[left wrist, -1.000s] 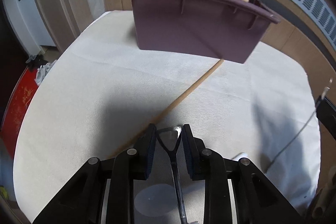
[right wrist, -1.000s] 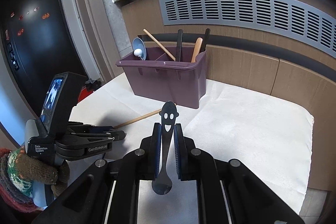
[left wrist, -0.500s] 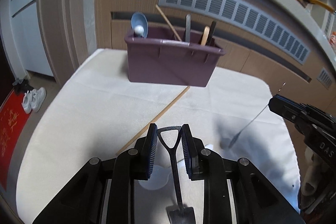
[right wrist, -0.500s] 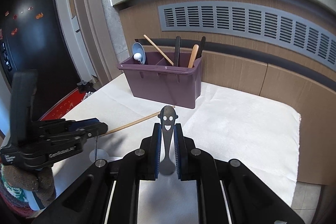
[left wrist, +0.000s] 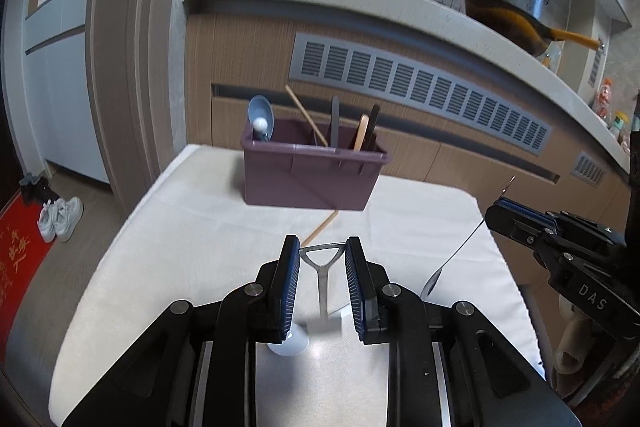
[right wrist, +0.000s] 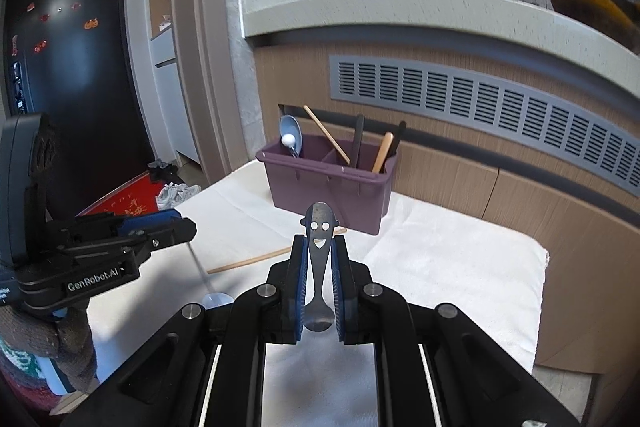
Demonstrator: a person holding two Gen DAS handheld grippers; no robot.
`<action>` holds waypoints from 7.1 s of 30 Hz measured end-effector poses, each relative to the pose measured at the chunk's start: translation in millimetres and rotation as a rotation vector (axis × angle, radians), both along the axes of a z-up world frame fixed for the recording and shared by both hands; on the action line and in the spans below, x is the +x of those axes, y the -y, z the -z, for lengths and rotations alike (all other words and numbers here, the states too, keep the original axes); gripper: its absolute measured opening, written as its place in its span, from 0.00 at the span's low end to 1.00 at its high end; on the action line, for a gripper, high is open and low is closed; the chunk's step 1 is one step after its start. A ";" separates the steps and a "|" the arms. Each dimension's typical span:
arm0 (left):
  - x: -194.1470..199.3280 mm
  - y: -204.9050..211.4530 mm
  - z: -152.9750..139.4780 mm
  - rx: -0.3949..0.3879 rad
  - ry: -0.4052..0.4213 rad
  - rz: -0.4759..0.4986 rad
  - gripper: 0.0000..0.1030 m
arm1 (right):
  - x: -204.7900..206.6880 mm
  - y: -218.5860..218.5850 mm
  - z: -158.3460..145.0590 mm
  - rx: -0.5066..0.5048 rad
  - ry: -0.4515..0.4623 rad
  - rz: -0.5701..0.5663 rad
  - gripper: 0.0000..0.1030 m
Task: Organize utensils
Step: 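Lift the metal scoop and smiley spoon over the caddy and release both, then grasp the white plastic spoon with the right gripper, then grasp the wooden chopstick with the left gripper while the right gripper holds the white spoon, then regrip the white spoon with the right gripper and lift it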
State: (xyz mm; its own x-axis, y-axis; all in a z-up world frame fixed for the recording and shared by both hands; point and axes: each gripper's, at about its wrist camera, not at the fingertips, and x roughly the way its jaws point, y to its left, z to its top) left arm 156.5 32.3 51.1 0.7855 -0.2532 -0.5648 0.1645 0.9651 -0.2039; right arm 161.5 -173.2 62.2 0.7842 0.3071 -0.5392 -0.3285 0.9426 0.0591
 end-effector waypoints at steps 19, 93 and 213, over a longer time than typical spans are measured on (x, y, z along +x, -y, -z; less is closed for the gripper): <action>2.1 -4.1 -32.0 0.008 0.061 0.031 0.23 | -1.0 8.0 -7.9 0.024 0.014 -0.001 0.10; 127.6 -122.6 109.7 -0.058 -0.289 -0.068 0.51 | 94.8 -104.3 135.1 -0.376 -0.378 -0.802 0.24; 92.4 -3.9 83.5 0.087 -0.322 0.151 0.06 | 93.9 7.5 69.6 -0.101 -0.260 -0.094 0.31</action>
State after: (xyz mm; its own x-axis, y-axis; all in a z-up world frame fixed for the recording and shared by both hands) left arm 248.9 36.2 -32.4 0.5210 -0.2926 -0.8018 0.2475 0.9508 -0.1862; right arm 255.4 -180.7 -7.4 0.5865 0.3065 -0.7497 -0.4008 0.9142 0.0602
